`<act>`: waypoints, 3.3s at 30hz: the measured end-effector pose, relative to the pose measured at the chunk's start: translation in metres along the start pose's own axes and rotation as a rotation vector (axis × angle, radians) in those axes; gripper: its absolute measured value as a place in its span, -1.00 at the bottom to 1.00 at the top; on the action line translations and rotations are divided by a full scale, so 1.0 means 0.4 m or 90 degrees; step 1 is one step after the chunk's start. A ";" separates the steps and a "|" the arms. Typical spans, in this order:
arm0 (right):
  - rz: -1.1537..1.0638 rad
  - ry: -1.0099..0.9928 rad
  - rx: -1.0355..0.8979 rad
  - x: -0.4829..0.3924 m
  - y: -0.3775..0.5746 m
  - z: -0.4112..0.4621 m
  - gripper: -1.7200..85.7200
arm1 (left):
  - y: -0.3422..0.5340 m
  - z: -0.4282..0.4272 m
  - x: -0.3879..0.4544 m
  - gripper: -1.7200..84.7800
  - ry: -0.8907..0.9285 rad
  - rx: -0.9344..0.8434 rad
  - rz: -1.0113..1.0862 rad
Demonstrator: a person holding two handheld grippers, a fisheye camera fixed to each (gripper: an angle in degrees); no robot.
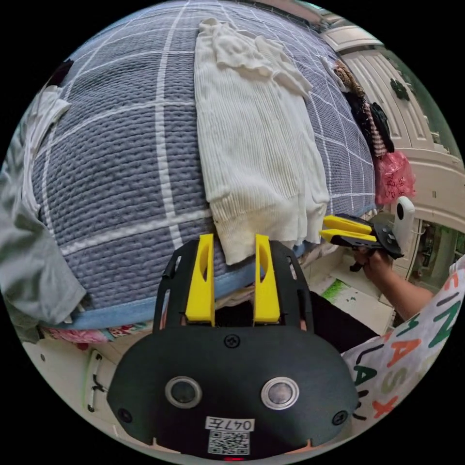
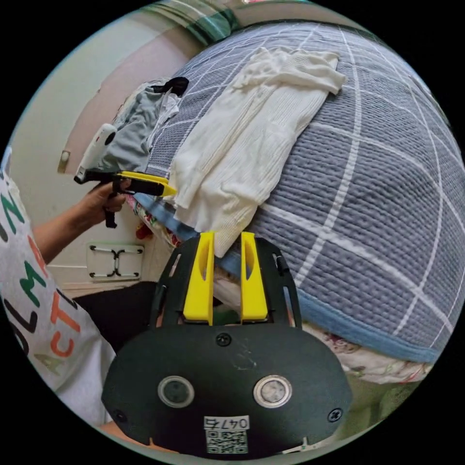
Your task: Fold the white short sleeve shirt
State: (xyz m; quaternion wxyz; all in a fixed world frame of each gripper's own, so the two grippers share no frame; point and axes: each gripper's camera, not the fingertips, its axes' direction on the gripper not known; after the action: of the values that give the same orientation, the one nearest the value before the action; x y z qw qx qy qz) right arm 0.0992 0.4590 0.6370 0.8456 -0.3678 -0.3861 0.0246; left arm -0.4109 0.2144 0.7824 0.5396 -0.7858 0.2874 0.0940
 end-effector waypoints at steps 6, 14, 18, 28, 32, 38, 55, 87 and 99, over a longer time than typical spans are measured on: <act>0.059 -0.032 0.034 -0.012 -0.001 0.009 -0.94 | 0.024 0.001 0.017 -0.96 0.004 0.014 0.013; -0.004 0.022 0.105 -0.057 -0.026 -0.201 -0.96 | 0.025 -0.159 0.103 -0.98 -0.019 0.071 0.070; -0.064 0.112 0.117 -0.074 -0.123 -0.295 -0.96 | -0.073 -0.247 0.171 -0.98 -0.113 0.106 0.137; -0.084 0.229 0.148 0.113 -0.399 -0.261 -0.81 | -0.405 -0.159 0.091 -0.77 -0.151 0.147 0.092; -0.006 0.089 0.176 0.238 -0.422 -0.241 -0.70 | -0.447 -0.155 0.037 -0.45 -0.099 0.124 0.064; -0.052 0.104 0.285 0.193 -0.301 -0.374 -0.90 | -0.321 -0.254 -0.001 -0.58 -0.004 0.180 0.095; -0.338 0.080 -0.010 0.148 -0.597 -0.273 -0.95 | -0.598 -0.163 0.097 -0.78 0.098 0.012 0.415; -0.358 0.060 0.024 0.085 -0.506 -0.277 -0.97 | -0.589 -0.155 0.205 -0.97 0.005 -0.056 0.427; -0.304 0.114 0.081 0.059 -0.643 -0.242 -0.94 | -0.654 -0.141 0.293 -0.95 -0.005 0.116 0.282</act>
State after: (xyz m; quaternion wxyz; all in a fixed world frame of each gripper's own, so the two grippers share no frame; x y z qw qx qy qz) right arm 0.1183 0.2212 0.7750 0.8797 -0.2131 -0.3833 -0.1839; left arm -0.1797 0.1885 0.9589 0.5759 -0.6511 0.4579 0.1866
